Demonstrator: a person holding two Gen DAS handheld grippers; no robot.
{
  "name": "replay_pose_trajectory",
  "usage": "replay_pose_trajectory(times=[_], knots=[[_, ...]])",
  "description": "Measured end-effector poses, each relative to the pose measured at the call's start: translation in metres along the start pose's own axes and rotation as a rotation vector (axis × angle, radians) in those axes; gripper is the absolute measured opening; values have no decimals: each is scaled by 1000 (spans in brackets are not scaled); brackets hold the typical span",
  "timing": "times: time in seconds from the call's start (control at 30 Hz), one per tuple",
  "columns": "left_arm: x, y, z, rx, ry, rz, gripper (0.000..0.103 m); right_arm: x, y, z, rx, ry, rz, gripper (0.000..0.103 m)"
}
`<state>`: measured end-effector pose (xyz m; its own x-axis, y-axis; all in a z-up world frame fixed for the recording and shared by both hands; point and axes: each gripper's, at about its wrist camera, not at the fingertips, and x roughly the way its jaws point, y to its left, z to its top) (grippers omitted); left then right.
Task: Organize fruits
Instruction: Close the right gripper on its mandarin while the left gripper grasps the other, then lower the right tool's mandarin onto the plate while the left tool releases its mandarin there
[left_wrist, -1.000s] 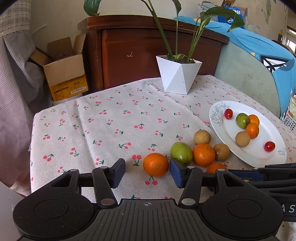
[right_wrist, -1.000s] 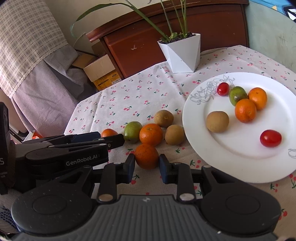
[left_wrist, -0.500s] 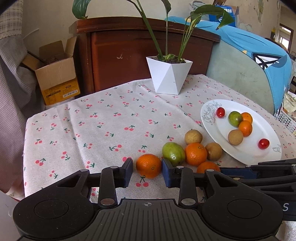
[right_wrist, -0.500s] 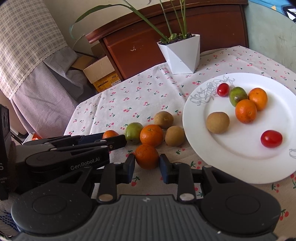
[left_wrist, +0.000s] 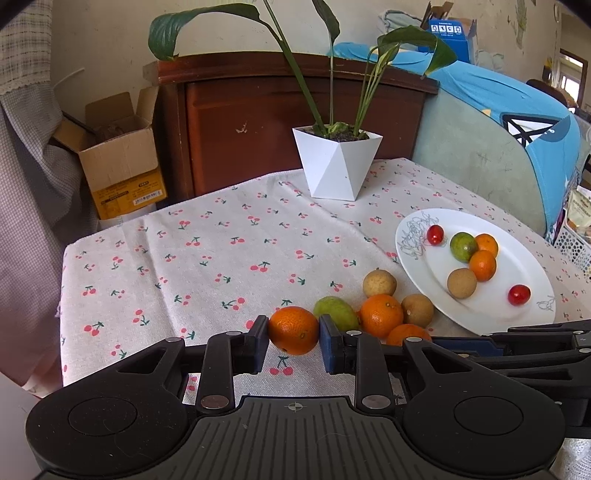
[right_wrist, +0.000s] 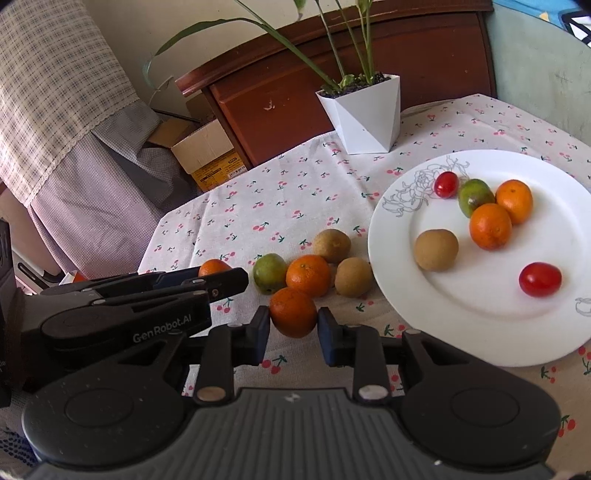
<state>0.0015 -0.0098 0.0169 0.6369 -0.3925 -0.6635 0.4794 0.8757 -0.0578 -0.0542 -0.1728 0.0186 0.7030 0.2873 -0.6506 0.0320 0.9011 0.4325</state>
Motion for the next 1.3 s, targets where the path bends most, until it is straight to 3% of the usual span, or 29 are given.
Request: replay_pose_trajectory(times=[0.2, 0.73, 1.3], knots=[[-9, 1, 8, -63, -18, -19, 26, -11, -1, 6, 5, -37, 1, 28], [-14, -42, 29, -96, -56, -116, 26, -47, -34, 24, 70, -151, -64, 28], [1, -101, 29, -82, -13, -220, 26, -78, -96, 31, 298, -206, -203, 28]])
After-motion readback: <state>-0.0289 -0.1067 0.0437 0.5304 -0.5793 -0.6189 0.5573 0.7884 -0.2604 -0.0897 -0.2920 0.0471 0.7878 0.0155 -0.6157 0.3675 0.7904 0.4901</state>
